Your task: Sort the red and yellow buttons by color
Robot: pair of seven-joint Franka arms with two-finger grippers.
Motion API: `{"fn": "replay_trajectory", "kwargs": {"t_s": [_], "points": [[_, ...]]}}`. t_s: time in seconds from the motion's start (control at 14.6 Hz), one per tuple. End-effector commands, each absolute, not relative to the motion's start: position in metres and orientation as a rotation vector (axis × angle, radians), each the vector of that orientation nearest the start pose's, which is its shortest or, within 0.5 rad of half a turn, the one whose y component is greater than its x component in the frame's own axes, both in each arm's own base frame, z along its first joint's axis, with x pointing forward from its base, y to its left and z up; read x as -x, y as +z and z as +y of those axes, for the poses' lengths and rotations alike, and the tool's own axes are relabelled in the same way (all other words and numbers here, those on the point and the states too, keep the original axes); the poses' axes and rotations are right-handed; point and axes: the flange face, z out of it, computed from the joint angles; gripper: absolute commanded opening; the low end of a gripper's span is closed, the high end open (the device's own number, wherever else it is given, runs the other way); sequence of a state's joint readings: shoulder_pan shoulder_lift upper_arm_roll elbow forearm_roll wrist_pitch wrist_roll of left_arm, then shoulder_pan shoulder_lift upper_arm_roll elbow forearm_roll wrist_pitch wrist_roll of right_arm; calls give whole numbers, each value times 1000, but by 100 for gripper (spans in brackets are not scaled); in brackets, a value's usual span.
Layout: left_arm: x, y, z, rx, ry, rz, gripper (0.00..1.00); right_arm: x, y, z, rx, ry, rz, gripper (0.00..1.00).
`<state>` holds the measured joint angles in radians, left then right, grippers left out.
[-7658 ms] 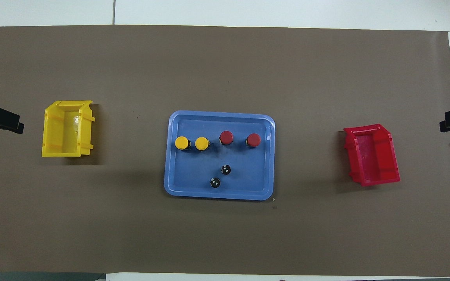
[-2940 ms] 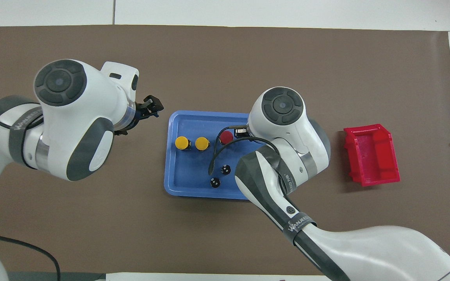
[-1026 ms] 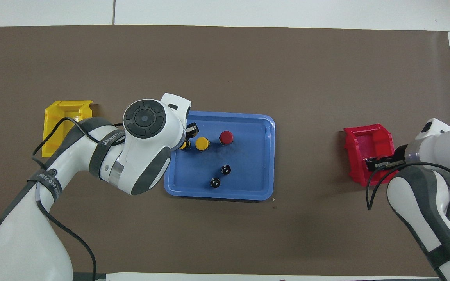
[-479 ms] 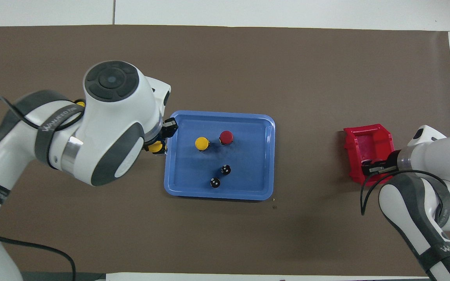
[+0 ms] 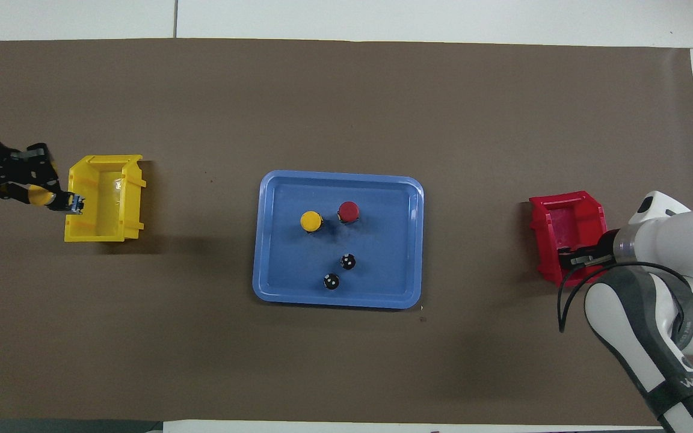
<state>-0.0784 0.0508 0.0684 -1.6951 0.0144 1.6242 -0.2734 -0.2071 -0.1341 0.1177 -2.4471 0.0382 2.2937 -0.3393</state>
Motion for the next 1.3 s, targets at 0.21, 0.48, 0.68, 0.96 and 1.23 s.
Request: {"fn": "replay_trajectory", "kwargs": {"t_s": [0.21,0.48,0.68,0.96,1.23], "points": [[-539,504,24,3115,103,-232,2,-546,455,16,3070,54,-325,65],[-536,479,10,3119,76,-197,2,-583,503,188,3071,-92,-96,65],[-533,451,9,3120,61,-195,2,-603,480,289,3133,-139,0,66],[-533,412,8,3121,-25,-233,2,-595,410,373,3133,-204,34,67],[-536,377,4,3120,-47,-235,2,-578,383,395,3147,-174,5,68]]}}
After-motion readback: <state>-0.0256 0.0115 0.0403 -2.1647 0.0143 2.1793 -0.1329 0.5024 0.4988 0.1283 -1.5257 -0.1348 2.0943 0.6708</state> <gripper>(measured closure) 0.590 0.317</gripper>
